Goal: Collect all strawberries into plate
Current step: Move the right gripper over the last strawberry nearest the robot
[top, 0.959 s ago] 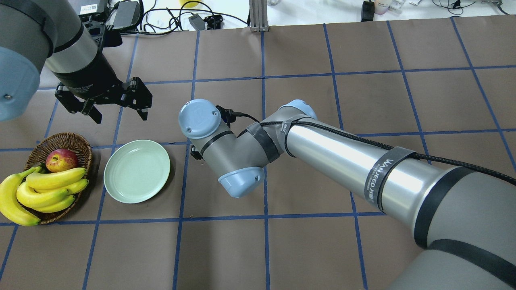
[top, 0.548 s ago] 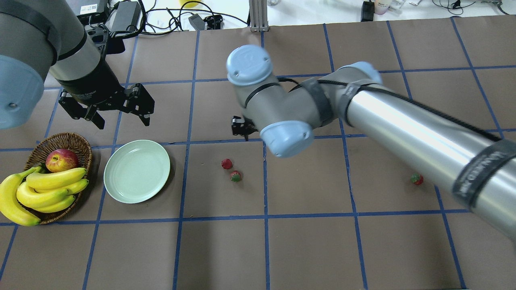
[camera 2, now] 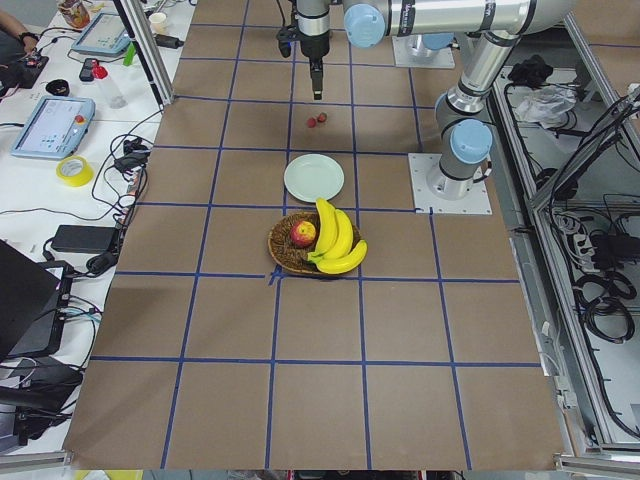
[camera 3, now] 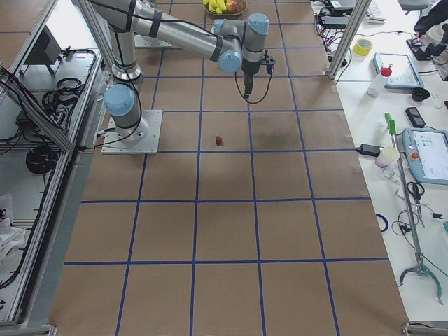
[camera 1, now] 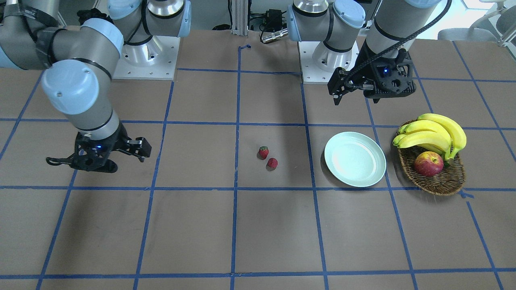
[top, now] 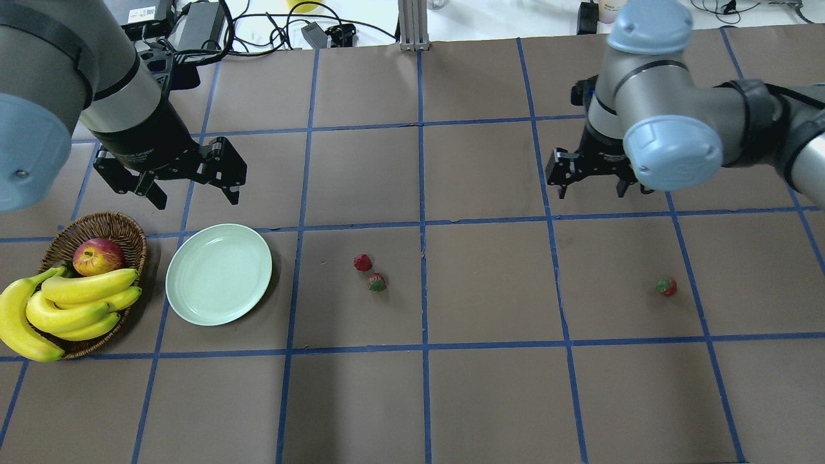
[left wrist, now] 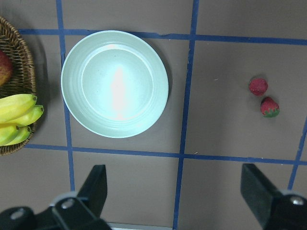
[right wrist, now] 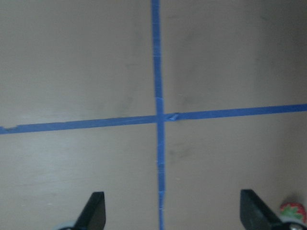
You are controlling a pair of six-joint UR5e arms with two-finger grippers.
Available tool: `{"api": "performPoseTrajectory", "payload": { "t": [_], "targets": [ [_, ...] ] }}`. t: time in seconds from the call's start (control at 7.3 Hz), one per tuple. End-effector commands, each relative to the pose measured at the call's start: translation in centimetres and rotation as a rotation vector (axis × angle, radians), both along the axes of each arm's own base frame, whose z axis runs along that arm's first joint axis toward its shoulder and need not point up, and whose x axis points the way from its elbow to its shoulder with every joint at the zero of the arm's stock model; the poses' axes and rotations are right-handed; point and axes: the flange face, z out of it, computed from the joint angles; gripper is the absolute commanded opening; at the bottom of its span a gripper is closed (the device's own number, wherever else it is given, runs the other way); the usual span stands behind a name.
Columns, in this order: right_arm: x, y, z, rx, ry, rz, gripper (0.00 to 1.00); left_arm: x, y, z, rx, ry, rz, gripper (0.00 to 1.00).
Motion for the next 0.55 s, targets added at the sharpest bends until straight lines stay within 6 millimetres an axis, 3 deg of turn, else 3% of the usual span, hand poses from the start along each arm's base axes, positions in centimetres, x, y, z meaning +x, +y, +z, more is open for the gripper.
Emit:
{"api": "performPoseTrajectory", "payload": {
  "t": [0.0, 0.14, 0.41],
  "targets": [
    [-9.0, 3.1, -3.9, 0.064, -0.022, -0.191, 0.92, 0.0, 0.1, -0.1, 0.004, -0.001, 0.000, 1.00],
    [-8.6, 4.7, -5.3, 0.026, 0.004, -0.307, 0.93, 0.0, 0.0, 0.1, -0.005, 0.010, 0.002, 1.00],
    [-8.1, 8.2, -9.9, -0.058, 0.022, -0.354, 0.94, 0.1, 0.0, 0.1, -0.004, 0.003, 0.003, 1.00]
  ]
}}
